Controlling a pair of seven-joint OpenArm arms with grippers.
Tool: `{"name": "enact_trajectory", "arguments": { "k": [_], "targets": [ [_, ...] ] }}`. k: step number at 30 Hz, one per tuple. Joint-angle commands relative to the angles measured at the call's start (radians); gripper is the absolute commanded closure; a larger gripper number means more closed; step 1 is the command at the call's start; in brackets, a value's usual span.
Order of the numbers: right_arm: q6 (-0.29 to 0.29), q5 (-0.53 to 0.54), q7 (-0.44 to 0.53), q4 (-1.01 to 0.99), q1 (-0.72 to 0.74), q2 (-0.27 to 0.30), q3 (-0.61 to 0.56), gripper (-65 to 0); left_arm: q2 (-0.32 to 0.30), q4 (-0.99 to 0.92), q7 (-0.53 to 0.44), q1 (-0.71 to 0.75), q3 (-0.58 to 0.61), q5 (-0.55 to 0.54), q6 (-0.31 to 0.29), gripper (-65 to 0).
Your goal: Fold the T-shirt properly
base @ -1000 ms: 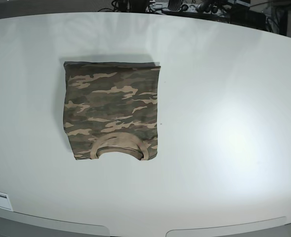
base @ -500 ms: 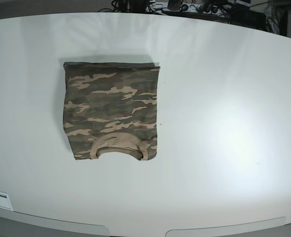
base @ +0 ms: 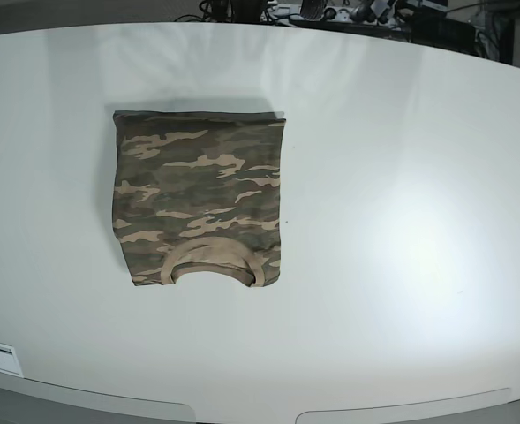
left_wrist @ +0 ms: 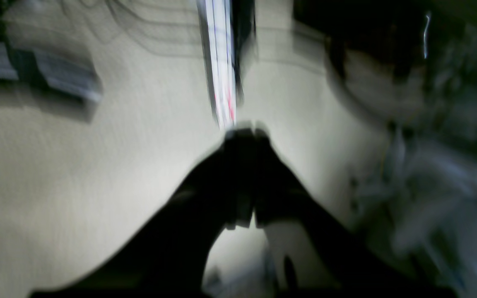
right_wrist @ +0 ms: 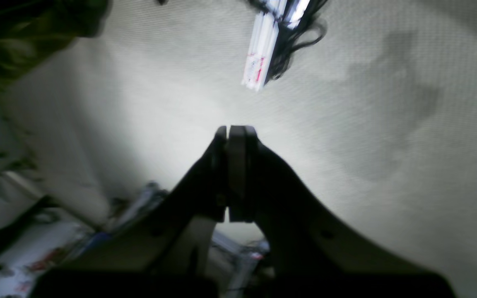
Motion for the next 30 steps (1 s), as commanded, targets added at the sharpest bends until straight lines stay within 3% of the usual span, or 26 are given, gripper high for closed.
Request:
{"name": "enact_trajectory", "arguments": {
  "k": [1, 4, 6, 10, 13, 17, 23, 30],
  "targets": [
    [-0.015, -0.024, 0.022, -0.021, 0.013, 0.004, -0.014, 0.0, 0.002, -0.029, -0.059, -0.014, 0.0, 0.032, -0.01, 0.0],
    [-0.093, -0.091, 0.067, -0.085, 0.084, -0.026, -0.053, 0.0, 0.027, -0.122, -0.211, -0.081, 0.0, 0.148, -0.008, 0.0],
    [-0.138, -0.111, 0.072, -0.112, 0.123, -0.051, -0.068, 0.0, 0.047, -0.165, -0.269, -0.116, 0.0, 0.212, 0.024, 0.0],
    [-0.226, -0.157, 0.118, -0.142, 0.174, -0.11, -0.079, 0.0, 0.097, -0.223, -0.358, -0.154, 0.005, 0.294, 0.221, 0.0],
    [-0.303, -0.168, 0.127, -0.146, 0.187, -0.15, -0.079, 0.0, 0.13, -0.256, -0.398, -0.158, 0.058, 0.292, 0.382, 0.0],
    [-0.336, -0.19, 0.155, -0.146, 0.187, -0.185, -0.079, 0.0, 0.161, -0.284, -0.481, -0.159, 0.185, 0.253, 0.501, 0.0],
    [-0.353, -0.266, 0.182, -0.146, 0.193, -0.198, -0.079, 0.0, 0.184, -0.284, -0.478, -0.19, 0.341, 0.094, 0.541, 0.0],
    [-0.306, -0.261, 0.214, -0.146, 0.196, -0.202, -0.079, 0.0, 0.197, -0.284, -0.475, -0.193, 0.366, 0.051, 0.543, 0.0]
  ]
}}
